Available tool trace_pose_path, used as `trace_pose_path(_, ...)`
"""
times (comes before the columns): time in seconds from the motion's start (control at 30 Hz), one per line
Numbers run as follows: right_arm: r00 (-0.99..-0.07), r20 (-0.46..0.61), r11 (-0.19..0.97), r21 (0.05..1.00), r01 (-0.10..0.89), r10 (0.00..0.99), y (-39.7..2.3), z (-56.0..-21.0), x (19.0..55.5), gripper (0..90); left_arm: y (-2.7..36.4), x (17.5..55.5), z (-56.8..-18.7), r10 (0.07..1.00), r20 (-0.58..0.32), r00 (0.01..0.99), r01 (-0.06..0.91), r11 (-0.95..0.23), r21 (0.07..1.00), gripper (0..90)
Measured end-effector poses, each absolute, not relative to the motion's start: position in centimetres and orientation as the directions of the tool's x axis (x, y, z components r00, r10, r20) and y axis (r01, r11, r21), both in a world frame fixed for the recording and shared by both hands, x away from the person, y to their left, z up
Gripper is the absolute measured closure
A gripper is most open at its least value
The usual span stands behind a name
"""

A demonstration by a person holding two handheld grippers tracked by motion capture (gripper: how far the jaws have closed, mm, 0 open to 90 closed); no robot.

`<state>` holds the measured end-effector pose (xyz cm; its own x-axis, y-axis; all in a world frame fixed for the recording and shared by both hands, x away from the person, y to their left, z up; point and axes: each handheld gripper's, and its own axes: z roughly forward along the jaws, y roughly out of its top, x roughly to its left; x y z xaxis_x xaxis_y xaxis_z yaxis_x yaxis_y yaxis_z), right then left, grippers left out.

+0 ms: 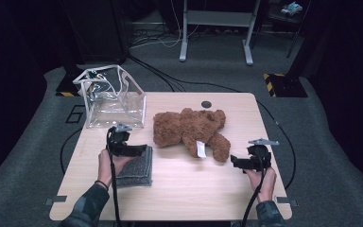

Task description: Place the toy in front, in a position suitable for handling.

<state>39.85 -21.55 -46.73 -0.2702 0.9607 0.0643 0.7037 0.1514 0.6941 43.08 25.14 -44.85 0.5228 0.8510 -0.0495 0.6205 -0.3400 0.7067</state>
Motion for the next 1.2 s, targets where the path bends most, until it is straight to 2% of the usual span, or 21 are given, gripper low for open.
trace_pose_path(0.3,-0.238,0.086,0.115,0.687,0.717,0.967,-24.0,-50.6,37.3,0.0,25.4,40.9,-48.7,0.873,-0.078,0.482,0.677,-0.315,0.666,7.9)
trace_pose_path(0.47,-0.211,0.02,0.139,0.688,0.713,0.977,-24.6,-51.7,36.6,0.0,25.2,40.8,-50.1,0.878,-0.087,0.471,0.697,-0.31,0.647,10.7)
trace_pose_path(0.6,-0.196,0.057,0.108,0.672,0.732,0.979,-25.0,-52.3,36.7,0.0,25.3,40.7,-50.9,0.885,-0.095,0.456,0.702,-0.292,0.649,10.5)
trace_pose_path(0.83,-0.191,0.008,0.129,0.709,0.693,0.982,-25.3,-52.9,36.4,0.0,24.9,40.3,-51.5,0.895,-0.054,0.443,0.692,-0.304,0.655,10.7)
trace_pose_path(1.07,-0.191,0.004,0.13,0.717,0.684,0.982,-25.4,-53.0,36.3,0.0,24.7,39.4,-52.0,0.91,-0.005,0.415,0.652,-0.294,0.699,20.3)
trace_pose_path(1.2,-0.186,0.007,0.126,0.715,0.688,0.982,-25.4,-53.0,36.3,0.0,25.0,38.9,-52.1,0.92,-0.016,0.392,0.637,-0.26,0.726,39.6)
